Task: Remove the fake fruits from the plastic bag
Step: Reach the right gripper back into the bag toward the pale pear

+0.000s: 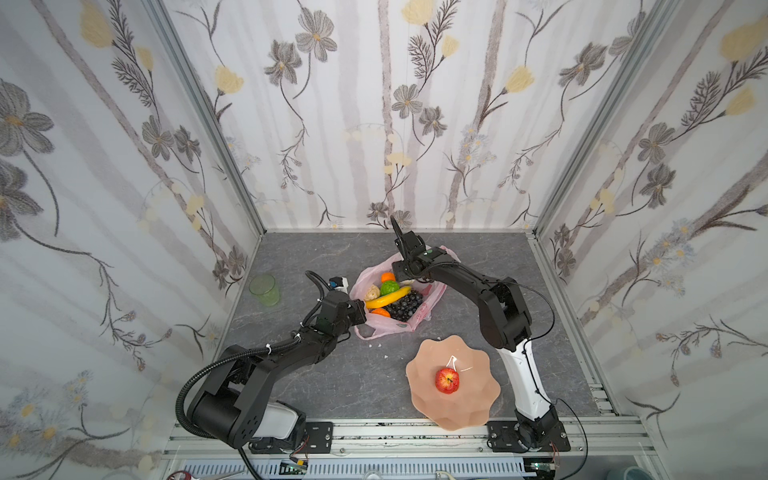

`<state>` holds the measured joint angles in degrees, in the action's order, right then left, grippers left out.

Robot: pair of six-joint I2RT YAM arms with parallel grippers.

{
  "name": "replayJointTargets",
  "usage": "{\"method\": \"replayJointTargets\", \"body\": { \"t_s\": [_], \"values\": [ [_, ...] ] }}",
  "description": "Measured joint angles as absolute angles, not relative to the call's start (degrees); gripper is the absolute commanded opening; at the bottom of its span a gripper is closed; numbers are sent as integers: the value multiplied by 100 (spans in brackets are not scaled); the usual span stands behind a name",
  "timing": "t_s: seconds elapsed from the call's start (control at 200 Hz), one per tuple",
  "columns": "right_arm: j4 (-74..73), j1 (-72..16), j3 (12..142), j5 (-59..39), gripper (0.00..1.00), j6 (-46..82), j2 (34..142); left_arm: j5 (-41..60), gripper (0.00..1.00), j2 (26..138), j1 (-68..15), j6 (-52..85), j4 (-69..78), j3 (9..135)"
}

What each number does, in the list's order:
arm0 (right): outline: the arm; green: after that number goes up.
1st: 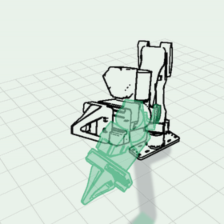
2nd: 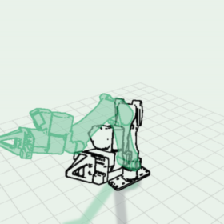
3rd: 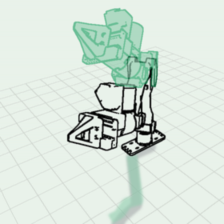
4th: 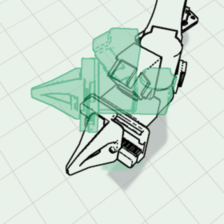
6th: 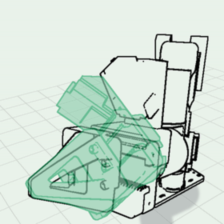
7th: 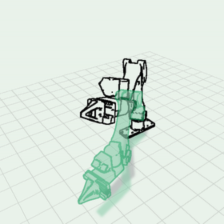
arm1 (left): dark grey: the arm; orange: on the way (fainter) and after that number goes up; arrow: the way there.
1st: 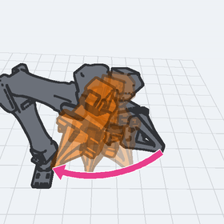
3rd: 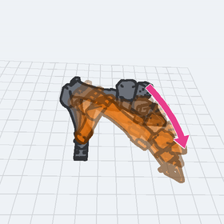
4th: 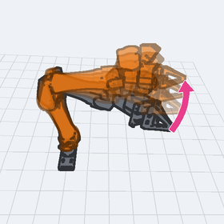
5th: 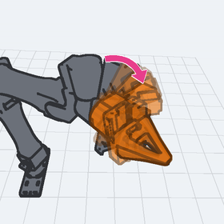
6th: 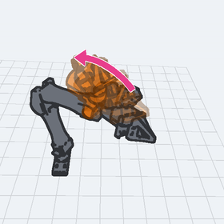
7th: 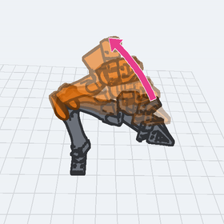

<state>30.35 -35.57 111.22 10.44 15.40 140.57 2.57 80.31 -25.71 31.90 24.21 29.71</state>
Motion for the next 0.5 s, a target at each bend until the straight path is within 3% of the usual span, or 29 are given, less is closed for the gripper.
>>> {"method": "replayJointTargets", "body": {
  "t_s": [0.225, 0.5],
  "values": [
    [3068, -3527, 11369, 1087, 82, 1492, 14274, 257, 12, 8031, -2571, 3190, 2421, 2971],
    [3109, -3474, 11773, 1026, 83, 1490, 14560, 259, 12, 8031, -2571, 3190, 2421, 2971]
  ]
}}
